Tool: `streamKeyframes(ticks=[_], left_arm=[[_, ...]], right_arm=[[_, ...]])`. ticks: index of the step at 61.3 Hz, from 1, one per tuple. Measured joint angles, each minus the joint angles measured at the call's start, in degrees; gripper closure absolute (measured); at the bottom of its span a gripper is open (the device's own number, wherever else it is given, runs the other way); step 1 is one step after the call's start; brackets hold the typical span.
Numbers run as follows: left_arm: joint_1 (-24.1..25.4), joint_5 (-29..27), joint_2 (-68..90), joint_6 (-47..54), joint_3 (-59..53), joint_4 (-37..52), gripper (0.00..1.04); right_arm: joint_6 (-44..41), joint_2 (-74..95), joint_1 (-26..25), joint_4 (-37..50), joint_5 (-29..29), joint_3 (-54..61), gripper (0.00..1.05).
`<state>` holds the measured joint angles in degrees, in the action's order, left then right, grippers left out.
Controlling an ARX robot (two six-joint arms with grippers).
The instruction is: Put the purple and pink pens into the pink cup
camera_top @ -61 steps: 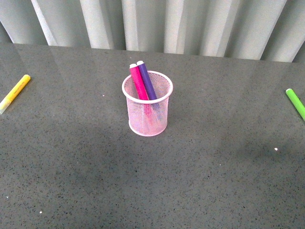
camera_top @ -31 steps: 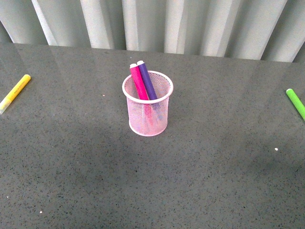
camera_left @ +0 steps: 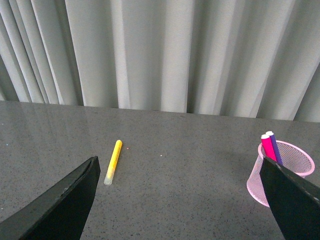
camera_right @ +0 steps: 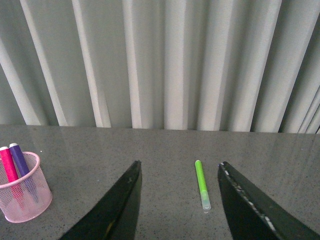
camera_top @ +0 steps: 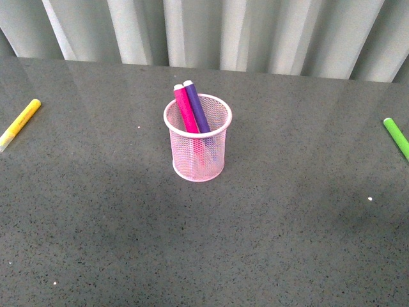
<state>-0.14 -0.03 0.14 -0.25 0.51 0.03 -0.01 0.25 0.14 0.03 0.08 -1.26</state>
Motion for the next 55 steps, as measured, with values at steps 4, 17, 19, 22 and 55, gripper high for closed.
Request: streamKeyframes(ticks=[4,17,19,22,55], left_arm=[[0.00,0.00,0.00,0.00,0.00,0.00,0.07],[0.00,0.00,0.00,0.00,0.00,0.00,0.07],[0.00,0.00,0.00,0.00,0.00,0.00,0.07],[0.00,0.02,0.00,0.00,0.00,0.00,0.07],[0.00,0.00,0.00,0.00,0.00,0.00,0.07]], right_arm=[[0.00,0.00,0.00,0.00,0.00,0.00,0.38],[0.04,0.00,0.00,0.00,0.00,0.00,0.05],[0.04,0.00,0.00,0.00,0.00,0.00,0.06],[0.02,0.00,0.00,0.00,0.00,0.00,0.07],[0.02,0.00,0.00,0.00,0.00,0.00,0.07]])
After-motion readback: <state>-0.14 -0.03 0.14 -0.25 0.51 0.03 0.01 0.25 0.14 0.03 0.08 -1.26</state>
